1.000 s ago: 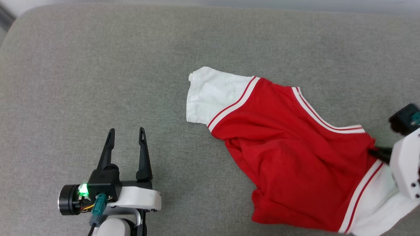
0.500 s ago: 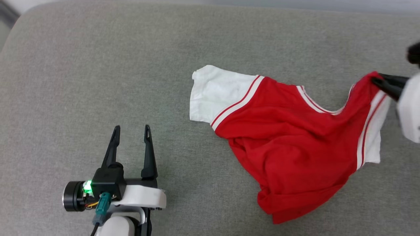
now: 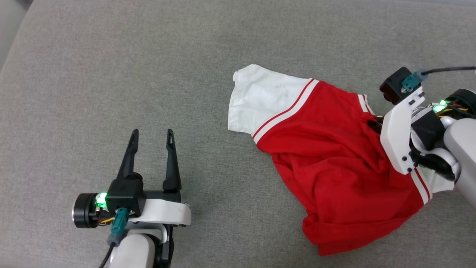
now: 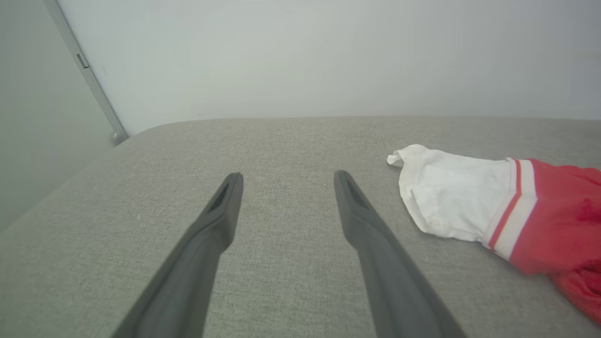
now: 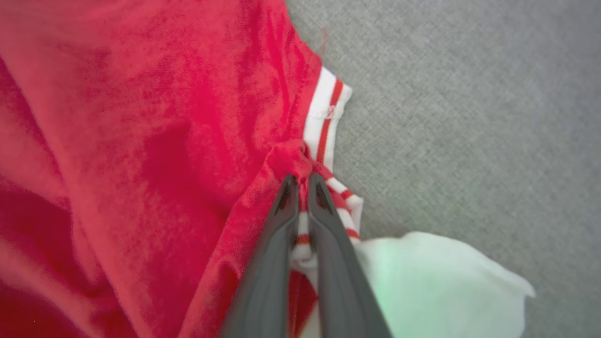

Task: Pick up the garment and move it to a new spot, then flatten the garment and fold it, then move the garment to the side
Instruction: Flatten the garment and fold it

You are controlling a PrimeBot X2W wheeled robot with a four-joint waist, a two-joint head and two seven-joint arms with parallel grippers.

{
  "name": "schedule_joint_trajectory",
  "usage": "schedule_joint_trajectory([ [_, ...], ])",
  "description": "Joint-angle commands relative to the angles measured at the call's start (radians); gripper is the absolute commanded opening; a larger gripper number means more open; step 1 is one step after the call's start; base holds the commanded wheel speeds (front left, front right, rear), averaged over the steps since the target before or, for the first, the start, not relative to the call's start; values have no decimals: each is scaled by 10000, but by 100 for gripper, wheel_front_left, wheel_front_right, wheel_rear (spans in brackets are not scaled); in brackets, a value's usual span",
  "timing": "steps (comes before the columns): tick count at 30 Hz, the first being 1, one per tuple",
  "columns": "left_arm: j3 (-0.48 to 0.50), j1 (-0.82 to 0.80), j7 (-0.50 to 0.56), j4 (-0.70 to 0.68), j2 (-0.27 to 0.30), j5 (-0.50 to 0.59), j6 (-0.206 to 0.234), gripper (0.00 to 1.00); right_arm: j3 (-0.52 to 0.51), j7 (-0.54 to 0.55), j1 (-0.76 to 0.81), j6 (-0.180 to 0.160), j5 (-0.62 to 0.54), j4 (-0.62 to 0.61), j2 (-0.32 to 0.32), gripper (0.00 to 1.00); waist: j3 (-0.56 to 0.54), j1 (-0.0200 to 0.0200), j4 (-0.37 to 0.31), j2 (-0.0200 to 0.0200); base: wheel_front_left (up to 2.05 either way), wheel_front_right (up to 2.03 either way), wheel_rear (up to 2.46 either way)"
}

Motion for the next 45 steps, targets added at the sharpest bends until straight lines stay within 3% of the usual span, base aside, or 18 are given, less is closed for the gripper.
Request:
schedule_joint_trajectory([
  [1,135,-167,-25,-1,59,133,-66,100,296,-656,20,-9,-137,306,8,100,-181,-1,-137,0,0,0,0],
  [4,291,-231,-25,63,201,146,-160,100,223,-1603,-163,-10,-265,348,-125,100,-387,-1,-271,0,0,0,0],
  [5,485,-359,-25,120,360,173,-263,100,40,-2706,-269,-10,-502,337,-167,100,-609,-1,-461,0,0,0,0],
  [9,805,-661,-25,426,758,109,-560,100,-902,-4939,-83,-10,-1069,300,-173,100,-962,-1,-897,0,0,0,0],
  [13,958,-1245,-25,749,1207,82,-918,100,-2485,-7022,431,-9,-2046,114,164,100,-1135,-1,-1350,0,0,0,0],
  [16,1050,-1979,0,1055,1508,49,-1112,100,-4020,-7922,1052,-10,-3105,-351,465,100,-1103,-1,-1600,0,0,0,0],
  [18,1060,-2239,61,1168,1571,28,-1164,100,-4605,-8034,1367,-9,-3431,-653,705,100,-1081,-1,-1683,0,0,0,0],
  [21,1024,-3077,348,1488,1877,56,-1397,100,-6382,-8215,2596,-10,-4584,-1989,1397,100,-971,-1,-1911,0,0,0,0],
  [24,936,-3963,889,1810,2169,4,-1705,100,-7953,-8245,4062,-7,-5589,-3560,2406,100,-810,-1,-2111,0,0,0,0],
  [27,750,-4846,1574,2133,2490,51,-2038,100,-8867,-8153,5325,-9,-6211,-4908,3373,100,-645,-1,-2280,0,0,0,0],
  [31,277,-5989,2787,2594,2969,-32,-2473,100,-9316,-8002,6669,-9,-6632,-6199,4361,100,-424,-1,-2516,0,0,0,0],
  [36,-934,-7396,4686,3045,3673,-491,-2682,100,-9571,-7863,7521,-9,-6900,-6932,5078,100,-94,-1,-2798,0,0,0,0],
  [45,-4798,-9547,8624,2975,5430,-3699,-2694,100,-9693,-7993,7537,-9,-6955,-7377,5545,100,694,-1,-3269,0,0,0,0],
])
